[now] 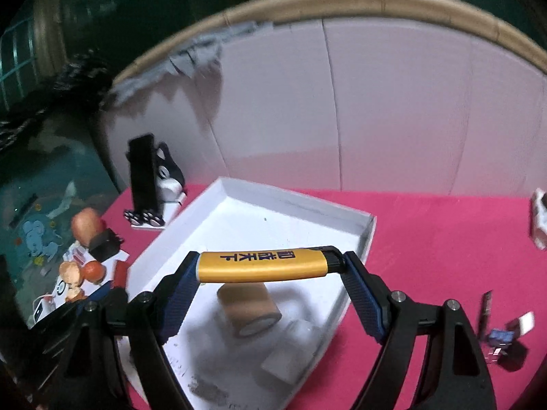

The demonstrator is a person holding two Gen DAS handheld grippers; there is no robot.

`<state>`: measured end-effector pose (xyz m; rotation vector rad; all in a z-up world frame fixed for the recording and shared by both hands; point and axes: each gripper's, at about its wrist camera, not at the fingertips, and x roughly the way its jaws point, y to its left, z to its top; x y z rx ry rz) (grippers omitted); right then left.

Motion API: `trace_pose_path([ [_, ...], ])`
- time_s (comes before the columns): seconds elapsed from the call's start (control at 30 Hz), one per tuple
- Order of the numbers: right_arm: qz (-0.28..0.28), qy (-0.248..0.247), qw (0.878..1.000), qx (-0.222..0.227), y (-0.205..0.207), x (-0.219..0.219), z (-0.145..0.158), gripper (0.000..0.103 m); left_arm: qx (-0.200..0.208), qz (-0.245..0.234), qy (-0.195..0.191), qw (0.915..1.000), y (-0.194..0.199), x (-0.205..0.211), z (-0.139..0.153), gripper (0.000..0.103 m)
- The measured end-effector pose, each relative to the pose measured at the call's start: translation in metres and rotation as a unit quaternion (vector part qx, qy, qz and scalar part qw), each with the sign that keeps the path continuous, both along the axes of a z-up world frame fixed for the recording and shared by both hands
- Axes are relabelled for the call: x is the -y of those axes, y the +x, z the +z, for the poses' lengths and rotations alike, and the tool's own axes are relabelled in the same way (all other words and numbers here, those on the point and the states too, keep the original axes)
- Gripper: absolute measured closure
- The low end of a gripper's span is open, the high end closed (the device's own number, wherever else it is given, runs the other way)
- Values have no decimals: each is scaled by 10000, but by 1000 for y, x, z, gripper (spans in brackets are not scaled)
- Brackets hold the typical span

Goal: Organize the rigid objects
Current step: 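Carry the red box and yellow marker over the white tray with both grippers, then lower the red box and marker into the tray and open both grippers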

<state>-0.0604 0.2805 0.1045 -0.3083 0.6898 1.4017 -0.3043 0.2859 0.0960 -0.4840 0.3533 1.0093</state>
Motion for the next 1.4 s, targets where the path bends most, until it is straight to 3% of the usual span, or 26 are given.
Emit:
trace_pose_path([
  [0.17, -5, -217, 9998, 11, -7, -20, -22, 21, -26, 21, -103, 9999, 1, -7, -9, 87],
  [0.5, 62, -278, 9996, -62, -9, -25, -34, 19, -52, 52, -44, 10000, 4, -7, -8, 83],
  [0.53, 90, -221, 9997, -58, -10, -22, -34, 14, -48, 76, -45, 10000, 4, -7, -8, 74],
  [0.57, 124, -177, 9998, -46, -11, -20, -32, 10, -29, 118, -43, 9999, 3, -7, -7, 50],
  [0.6, 139, -135, 9998, 3, -13, -19, -31, 0, -30, 183, -25, 9998, 2, -6, -6, 35],
  [0.63, 134, -93, 9998, 63, -15, -17, -30, 0, -35, 257, 27, 9997, 1, -5, -5, 14],
  [0.7, 142, 45, 9995, 281, -22, -10, -24, 0, -37, 372, 146, 9992, -1, -3, -1, 2],
  [0.8, 108, 149, 9987, 472, -27, -1, -18, 0, -35, 612, 309, 9976, -8, 2, 7, 0],
  [1.03, 46, 489, 9985, 237, -28, 33, -4, 0, 60, 868, 455, 9952, -19, 9, 18, 0],
  [1.23, -41, 710, 9975, 46, -25, 63, 8, 0, 39, 835, 507, 9952, -14, 18, 24, 0],
  [1.4, -96, 1010, 9945, 276, -28, 87, 21, 0, -11, 782, 567, 9953, -9, 27, 30, 0],
])
